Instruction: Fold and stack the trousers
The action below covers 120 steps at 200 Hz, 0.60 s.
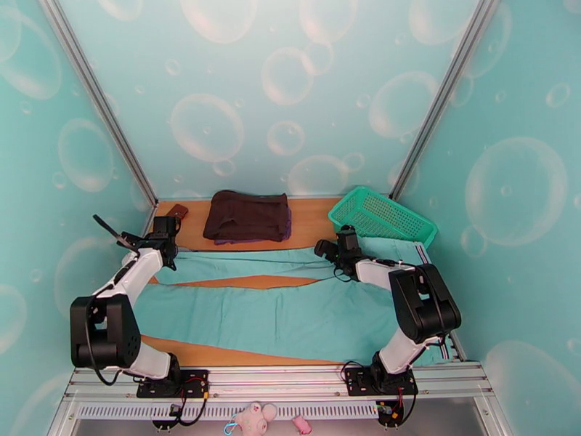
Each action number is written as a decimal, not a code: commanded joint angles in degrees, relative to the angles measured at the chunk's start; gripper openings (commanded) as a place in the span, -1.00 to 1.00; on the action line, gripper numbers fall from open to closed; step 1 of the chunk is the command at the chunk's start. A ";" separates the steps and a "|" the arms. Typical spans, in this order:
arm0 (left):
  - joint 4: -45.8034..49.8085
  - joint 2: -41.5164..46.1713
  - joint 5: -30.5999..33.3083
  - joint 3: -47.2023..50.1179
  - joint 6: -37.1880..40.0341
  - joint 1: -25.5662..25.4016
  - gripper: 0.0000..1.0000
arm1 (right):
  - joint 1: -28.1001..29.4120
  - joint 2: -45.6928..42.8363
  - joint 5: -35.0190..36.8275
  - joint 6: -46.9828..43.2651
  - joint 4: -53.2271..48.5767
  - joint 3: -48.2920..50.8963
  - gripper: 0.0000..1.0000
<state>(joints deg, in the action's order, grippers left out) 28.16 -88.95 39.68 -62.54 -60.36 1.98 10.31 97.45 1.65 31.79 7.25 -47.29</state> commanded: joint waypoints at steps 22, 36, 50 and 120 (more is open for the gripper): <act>-15.68 3.35 -1.87 0.09 17.17 -0.84 0.31 | 0.41 -2.32 -0.72 -3.92 8.84 1.15 0.96; -24.67 8.34 -8.00 4.95 27.39 -2.44 0.83 | 2.09 -5.49 -1.18 -5.08 9.39 2.45 0.96; -31.34 14.35 -19.44 10.87 34.48 -5.69 0.98 | 4.24 -6.98 -1.20 -5.78 6.35 1.56 0.97; -26.87 10.38 -48.16 18.24 35.71 -26.77 0.99 | 4.90 -0.08 -6.51 -4.73 0.78 -3.07 0.97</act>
<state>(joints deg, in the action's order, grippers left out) 2.04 -74.48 5.45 -47.62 -26.30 -24.51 16.56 94.06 -1.54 28.01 8.12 -49.19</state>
